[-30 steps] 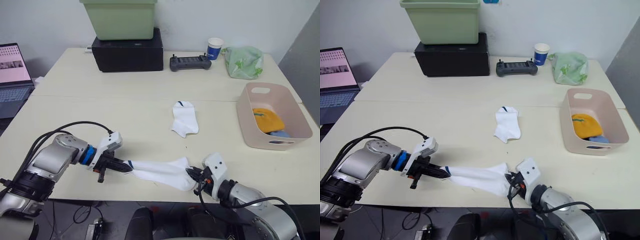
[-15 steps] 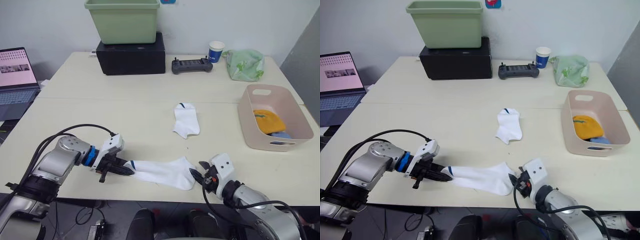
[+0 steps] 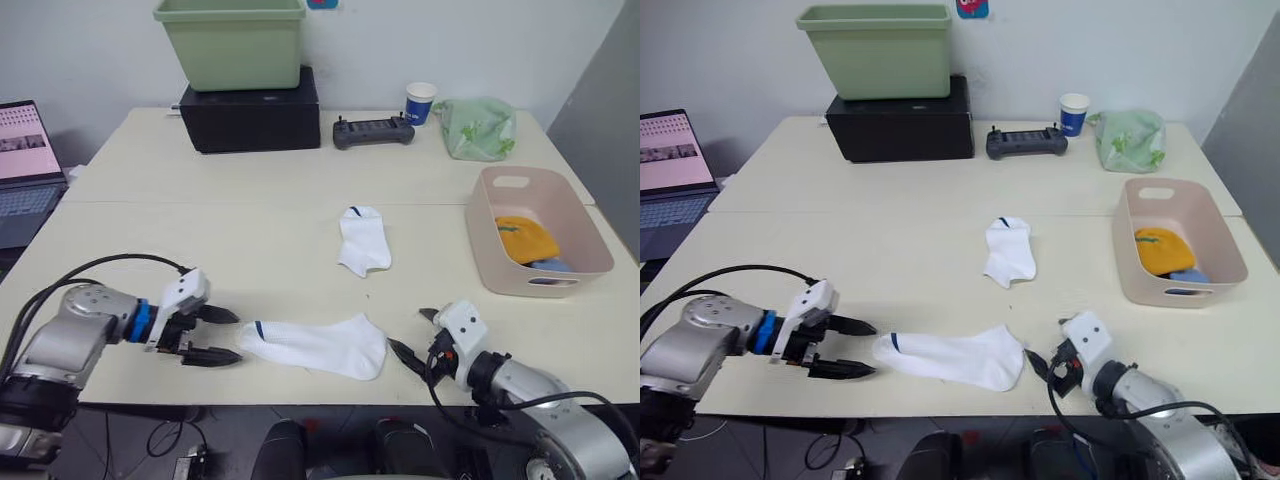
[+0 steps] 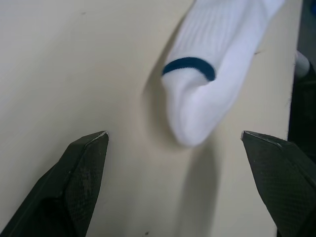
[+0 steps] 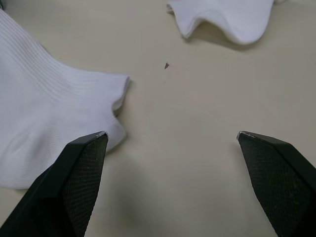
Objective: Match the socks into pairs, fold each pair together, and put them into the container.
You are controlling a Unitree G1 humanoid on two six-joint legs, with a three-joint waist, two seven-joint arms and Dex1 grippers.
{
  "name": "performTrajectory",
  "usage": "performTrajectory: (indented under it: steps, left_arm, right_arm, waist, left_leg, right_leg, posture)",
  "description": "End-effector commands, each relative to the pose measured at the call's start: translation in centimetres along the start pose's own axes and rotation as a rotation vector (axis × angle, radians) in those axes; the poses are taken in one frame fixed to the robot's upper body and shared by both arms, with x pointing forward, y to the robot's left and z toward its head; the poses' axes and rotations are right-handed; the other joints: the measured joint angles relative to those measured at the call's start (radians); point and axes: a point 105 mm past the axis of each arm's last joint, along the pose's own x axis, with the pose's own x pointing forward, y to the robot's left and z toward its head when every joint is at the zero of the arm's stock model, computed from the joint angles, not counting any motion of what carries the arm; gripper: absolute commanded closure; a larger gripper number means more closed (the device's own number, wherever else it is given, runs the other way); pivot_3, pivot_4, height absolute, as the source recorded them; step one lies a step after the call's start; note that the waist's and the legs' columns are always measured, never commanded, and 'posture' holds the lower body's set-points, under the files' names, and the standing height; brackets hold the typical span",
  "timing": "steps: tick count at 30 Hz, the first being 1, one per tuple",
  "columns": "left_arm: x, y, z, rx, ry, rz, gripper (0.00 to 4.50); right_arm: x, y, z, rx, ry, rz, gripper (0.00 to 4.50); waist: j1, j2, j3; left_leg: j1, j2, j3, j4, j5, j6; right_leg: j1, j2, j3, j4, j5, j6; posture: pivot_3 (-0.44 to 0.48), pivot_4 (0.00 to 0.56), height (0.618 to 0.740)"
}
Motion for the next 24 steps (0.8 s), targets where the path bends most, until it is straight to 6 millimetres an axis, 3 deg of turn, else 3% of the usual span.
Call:
performTrajectory:
  steps: [1,5,11,16,19,24]
  left_arm:
    - [0.6,0.1,1.4,-0.129,-0.15,0.045,0.03]
    - [1.8,-0.9,1.3,-0.243,-0.148,0.02,0.03]
    - [2.8,-4.2,1.3,-0.322,-0.073,-0.12,0.03]
    - [4.4,-4.6,0.1,-0.338,-0.003,-0.113,1.2]
    - [5.3,-5.1,0.1,-0.321,0.006,-0.137,2.12]
    - [4.7,-5.6,-0.3,-0.335,0.008,-0.149,3.73]
  right_arm:
    - [0.6,0.2,1.8,-0.028,-0.055,0.025,0.0]
    - [1.4,0.5,2.2,0.003,-0.057,0.054,0.0]
    - [1.5,1.6,1.6,0.017,-0.012,0.112,0.0]
    - [1.9,2.6,-0.1,0.057,0.07,0.14,0.0]
    - [2.0,3.3,-0.2,0.029,0.083,0.174,0.85]
    - [1.7,4.4,0.5,0.023,0.051,0.236,2.65]
  waist:
    - [0.002,0.0,0.0]
    - [0.006,-0.003,0.001]
    - [0.009,-0.003,0.001]
    - [0.01,-0.003,0.001]
    - [0.01,-0.003,0.001]
    - [0.01,-0.003,0.0]
  left_leg:
    - [0.0,0.0,0.0,0.0,0.0,0.0]
    - [-0.002,0.0,-0.001,0.0,0.0,0.0]
    - [-0.002,0.0,-0.001,0.0,0.0,0.0]
    - [-0.001,0.0,-0.001,0.0,0.0,0.0]
    - [-0.001,0.0,-0.001,0.0,0.0,0.0]
    - [-0.001,0.0,-0.001,0.0,0.0,0.0]
  right_leg:
    - [0.0,0.0,0.0,0.0,0.0,0.0]
    - [0.0,0.0,0.0,0.0,0.0,0.0]
    - [0.0,-0.001,0.002,-0.001,0.001,-0.001]
    - [0.0,-0.001,0.002,-0.001,0.0,-0.001]
    - [0.0,-0.002,0.002,-0.001,0.0,-0.001]
    - [0.0,-0.002,0.002,-0.002,0.0,-0.001]
  posture:
    - [0.0,0.15,0.735]
    - [0.0,0.15,0.735]
    - [0.0,0.15,0.735]
    - [0.0,0.15,0.735]
    - [0.0,0.15,0.735]
    - [0.0,0.15,0.735]
